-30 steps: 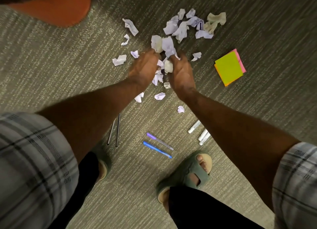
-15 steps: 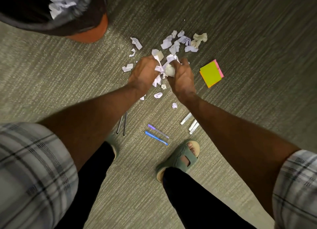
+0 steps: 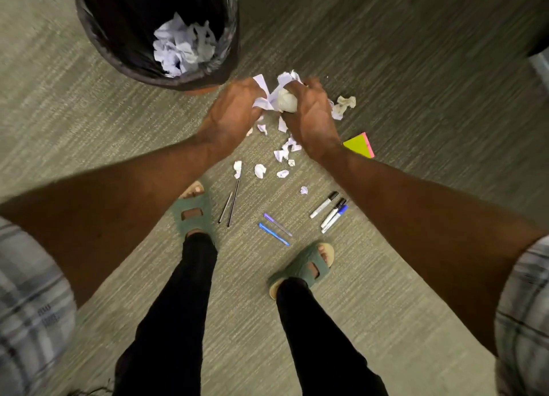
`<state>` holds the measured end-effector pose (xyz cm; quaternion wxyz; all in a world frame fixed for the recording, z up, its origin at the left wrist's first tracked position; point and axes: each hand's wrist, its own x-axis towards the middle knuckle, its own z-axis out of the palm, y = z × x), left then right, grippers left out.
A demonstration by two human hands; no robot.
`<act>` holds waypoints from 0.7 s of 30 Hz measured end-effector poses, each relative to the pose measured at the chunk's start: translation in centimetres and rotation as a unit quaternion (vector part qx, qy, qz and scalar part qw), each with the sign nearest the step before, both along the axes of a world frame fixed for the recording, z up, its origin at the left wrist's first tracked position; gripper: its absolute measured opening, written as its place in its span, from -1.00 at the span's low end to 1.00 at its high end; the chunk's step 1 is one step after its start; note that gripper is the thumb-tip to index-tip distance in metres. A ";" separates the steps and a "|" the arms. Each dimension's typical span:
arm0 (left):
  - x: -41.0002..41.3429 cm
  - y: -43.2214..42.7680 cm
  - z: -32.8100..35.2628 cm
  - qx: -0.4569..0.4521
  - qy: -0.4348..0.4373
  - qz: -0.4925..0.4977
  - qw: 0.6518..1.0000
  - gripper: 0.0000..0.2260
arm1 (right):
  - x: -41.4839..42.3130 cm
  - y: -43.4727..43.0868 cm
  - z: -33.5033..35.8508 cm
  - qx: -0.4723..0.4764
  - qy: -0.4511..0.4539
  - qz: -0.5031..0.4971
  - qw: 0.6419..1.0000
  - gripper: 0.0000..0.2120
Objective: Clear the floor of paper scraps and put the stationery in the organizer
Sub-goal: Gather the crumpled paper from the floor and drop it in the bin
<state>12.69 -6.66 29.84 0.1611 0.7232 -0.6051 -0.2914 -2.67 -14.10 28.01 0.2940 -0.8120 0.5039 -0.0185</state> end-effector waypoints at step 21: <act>19.2 -1.2 3.6 -0.013 0.022 0.139 0.990 -0.62 | 22.4 -2.6 6.5 0.287 -0.126 -0.198 0.929 -0.47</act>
